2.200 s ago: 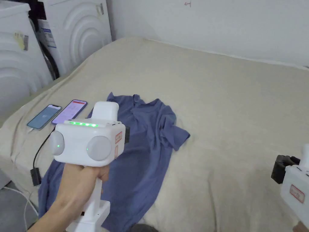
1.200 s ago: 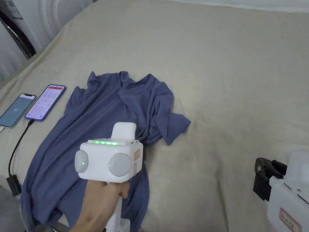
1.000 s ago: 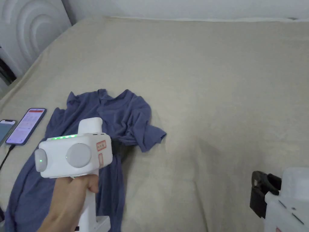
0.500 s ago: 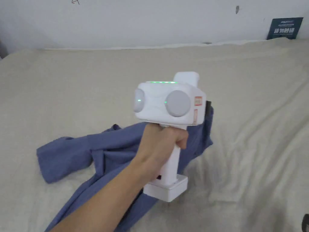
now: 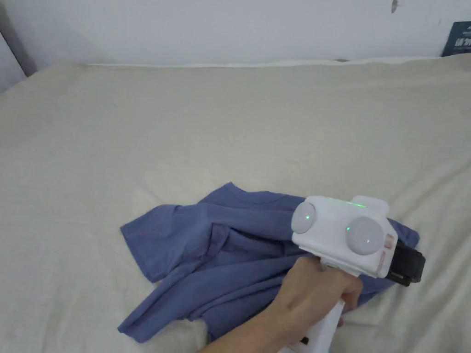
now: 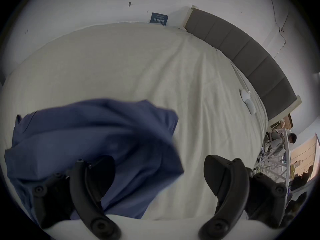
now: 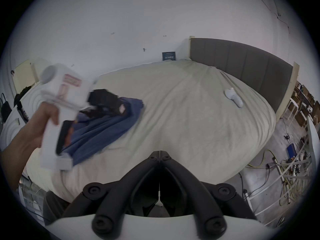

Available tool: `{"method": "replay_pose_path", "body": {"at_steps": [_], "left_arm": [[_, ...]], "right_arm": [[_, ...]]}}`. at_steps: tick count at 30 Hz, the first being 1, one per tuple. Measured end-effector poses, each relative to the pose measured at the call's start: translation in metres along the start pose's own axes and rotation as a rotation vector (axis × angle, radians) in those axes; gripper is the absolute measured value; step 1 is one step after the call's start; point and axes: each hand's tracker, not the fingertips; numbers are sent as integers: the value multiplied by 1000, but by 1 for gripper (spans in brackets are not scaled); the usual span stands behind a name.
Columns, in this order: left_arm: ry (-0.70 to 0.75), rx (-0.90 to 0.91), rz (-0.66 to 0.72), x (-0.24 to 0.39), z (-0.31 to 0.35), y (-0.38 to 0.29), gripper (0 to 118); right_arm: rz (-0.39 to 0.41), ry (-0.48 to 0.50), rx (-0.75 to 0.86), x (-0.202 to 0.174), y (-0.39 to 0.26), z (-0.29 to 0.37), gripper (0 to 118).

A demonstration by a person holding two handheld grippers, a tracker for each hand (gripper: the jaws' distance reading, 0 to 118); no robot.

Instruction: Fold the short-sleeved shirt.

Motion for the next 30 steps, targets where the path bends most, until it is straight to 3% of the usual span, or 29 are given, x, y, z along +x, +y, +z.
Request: {"method": "replay_pose_path", "body": {"at_steps": [2,3,4,5,7,13,18,19,20,21,22,23,24,25,30], "left_arm": [[-21,109,32,-27,57,-30,102],[-34,152,32,-44,79,-52,83],[1,143,27,-55,98,-67,46],[83,152,41,-71,121,-88,0],[231,133,52,-101,152,-127,0],[416,100,212,-179,216,-229,0],[371,86,339,-201,220,-255,0],[366,91,346,-204,216,-251,5],[351,87,346,-206,212,-250,38],[345,78,345,-205,208,-248,38],[357,68,354,-204,204,-248,56],[363,49,342,-209,194,-244,94],[445,128,476,-207,200,-251,118],[361,101,373,-212,194,-243,110],[378,49,390,-228,154,-224,114]], "right_arm": [[10,49,14,-14,2,1,0],[16,65,16,-23,3,2,0],[23,88,22,-30,2,4,0],[24,108,23,-39,1,4,0],[20,157,11,-56,0,2,0],[73,229,-27,-102,-12,-1,0],[112,258,-66,-129,-18,-4,0],[116,261,-69,-132,-19,-4,0],[125,260,-73,-136,-18,-5,0],[134,258,-76,-139,-18,-5,0],[143,256,-81,-141,-18,-6,0],[154,253,-84,-143,-18,-6,0],[163,249,-83,-144,-19,-6,0],[169,246,-84,-145,-19,-6,0],[199,245,-117,-152,-21,-16,0]]}}
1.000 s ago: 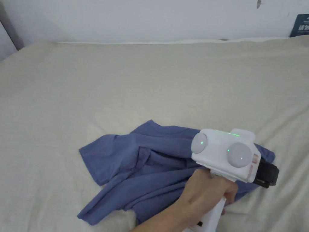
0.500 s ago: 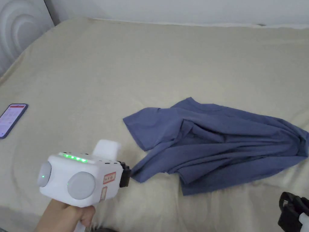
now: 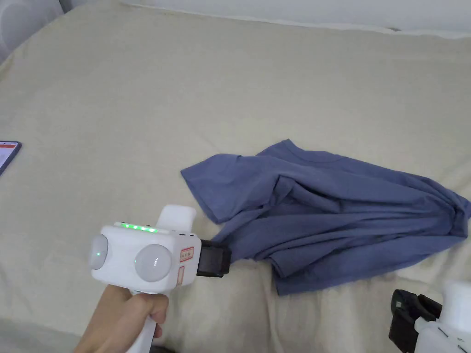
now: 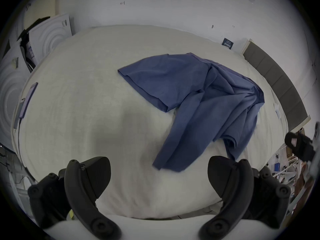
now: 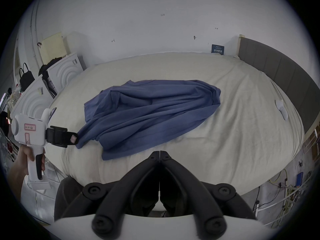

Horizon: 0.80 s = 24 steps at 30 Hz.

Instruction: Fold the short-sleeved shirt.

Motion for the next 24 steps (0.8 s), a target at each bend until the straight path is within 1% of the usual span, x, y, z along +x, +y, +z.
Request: {"method": "replay_pose_path", "body": {"at_steps": [1,2,3,4,5,6,7,8,9,10,13,14,16,17,18,19,20,21,22,23,24], "left_arm": [[19,1,-9,5,-3,-2,112],[4,2,-12,5,-1,-4,98],[-59,12,-30,5,1,-5,58],[-55,25,-23,5,3,-8,3],[-58,64,-14,8,6,-14,5],[-41,43,-44,10,5,-12,5],[-54,21,-42,7,5,-13,5],[-94,43,-20,4,6,-15,5],[-106,32,2,2,8,-15,5],[-108,26,-4,-1,10,-16,5],[-127,11,13,-6,14,-21,5],[-156,4,23,-7,15,-21,5],[-183,-9,48,-10,14,-19,5],[-186,-7,40,-8,11,-18,5],[-185,-7,31,-7,10,-17,5],[-184,-6,29,-7,9,-17,5],[-193,-9,33,-8,8,-17,5],[-202,-13,38,-9,7,-17,5],[-210,-18,46,-10,7,-17,5],[-218,-19,51,-11,7,-19,5],[-220,-14,54,-13,7,-20,5]], "right_arm": [[4,1,-7,-2,1,-3,0],[6,4,-14,-3,4,-9,0],[10,10,-22,-6,9,-13,0],[31,18,-22,-10,15,-17,0],[79,24,-18,-15,22,-22,0],[130,27,-11,-22,33,-30,0],[168,32,-1,-28,43,-37,0],[198,47,14,-35,56,-46,0],[219,73,22,-42,71,-57,0],[243,88,26,-49,84,-68,0],[350,99,43,-76,132,-109,0],[384,124,44,-86,150,-127,0],[422,148,14,-104,183,-160,1],[425,160,9,-113,201,-178,16],[436,160,-6,-122,217,-197,56],[451,151,-21,-132,229,-211,104],[497,161,-59,-143,241,-230,116],[527,206,-121,-152,250,-250,116],[551,263,-114,-159,250,-262,115],[565,220,-182,-168,253,-277,114],[597,209,-216,-177,253,-289,115]]}}
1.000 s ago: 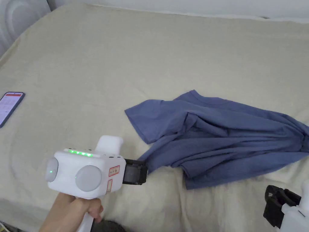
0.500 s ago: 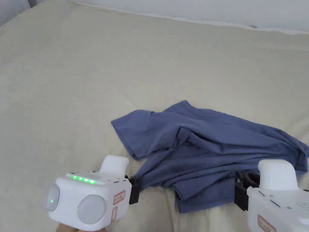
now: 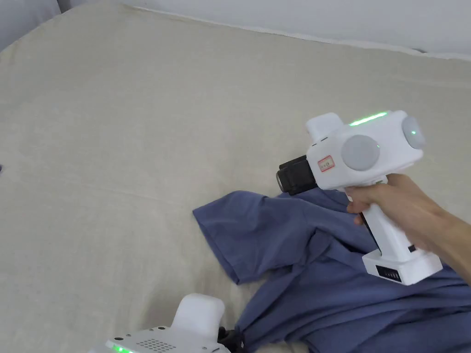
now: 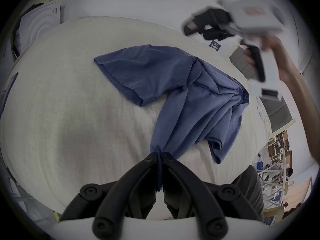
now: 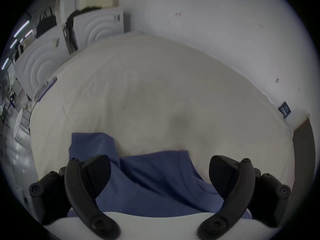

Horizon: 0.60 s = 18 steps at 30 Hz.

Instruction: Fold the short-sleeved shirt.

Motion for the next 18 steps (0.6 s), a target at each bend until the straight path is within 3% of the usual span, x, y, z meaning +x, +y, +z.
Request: {"method": "replay_pose_path", "body": {"at_steps": [6,8,9,10,11,12,13,15,17,18], "left_arm": [[-20,-8,41,-4,-4,1,5],[-16,-9,38,-3,-5,1,5],[-12,-11,36,-2,-4,2,5],[-9,-12,35,-1,-4,2,5],[-5,-16,32,0,-3,3,5],[-2,-16,30,1,-1,3,5],[-1,-16,30,2,0,3,5],[2,-24,23,6,2,5,5],[11,-15,12,11,10,9,5],[33,12,0,13,17,13,5]], "right_arm": [[147,46,-110,-39,3,-29,114],[195,6,-152,-47,-2,-45,109],[203,-14,-176,-47,-6,-49,102],[146,51,-154,-42,-6,-53,87],[44,136,-164,-35,-4,-46,38],[-6,157,-114,-31,-3,-35,5],[30,59,-78,-28,-6,-29,5],[36,11,-35,-36,-14,5,5],[-16,-14,12,-29,-21,33,5],[-65,-3,25,-3,-17,40,5]]}}
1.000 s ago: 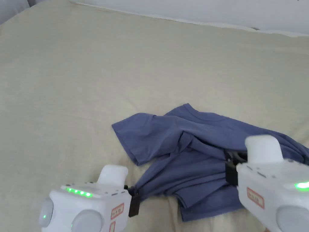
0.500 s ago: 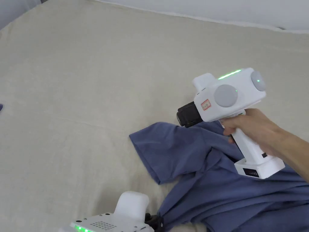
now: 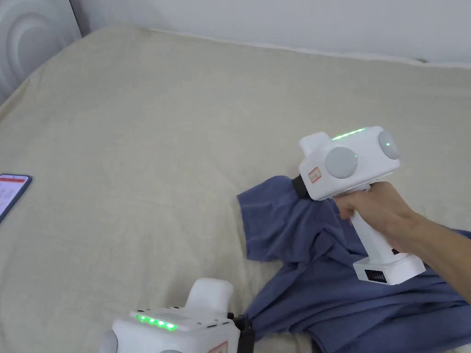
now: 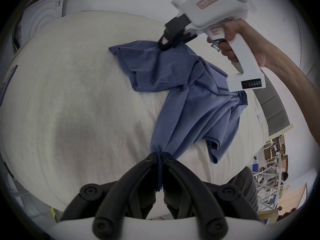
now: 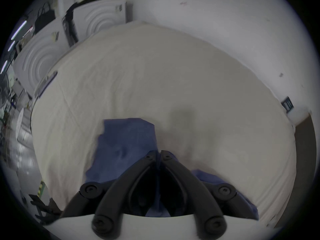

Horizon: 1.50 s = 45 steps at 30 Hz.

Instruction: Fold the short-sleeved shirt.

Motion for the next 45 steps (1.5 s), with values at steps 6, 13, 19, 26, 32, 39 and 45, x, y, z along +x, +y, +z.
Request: {"method": "replay_pose_path", "body": {"at_steps": [6,13,19,26,32,39,45], "left_arm": [[46,155,-8,19,54,40,5],[140,349,-84,56,132,111,5],[237,477,-125,85,214,174,5],[320,625,-121,113,300,217,5],[344,702,-94,123,348,242,5],[399,753,-105,136,372,275,5],[401,764,-88,138,363,308,5]], "right_arm": [[-60,-140,173,57,-13,141,5],[-206,-312,356,133,-56,310,5],[-317,-415,481,170,-96,416,5],[-435,-435,593,187,-112,490,5],[-464,-409,677,176,-97,528,5],[-429,-455,727,169,-60,553,5],[-416,-495,721,190,-28,552,5]]}}
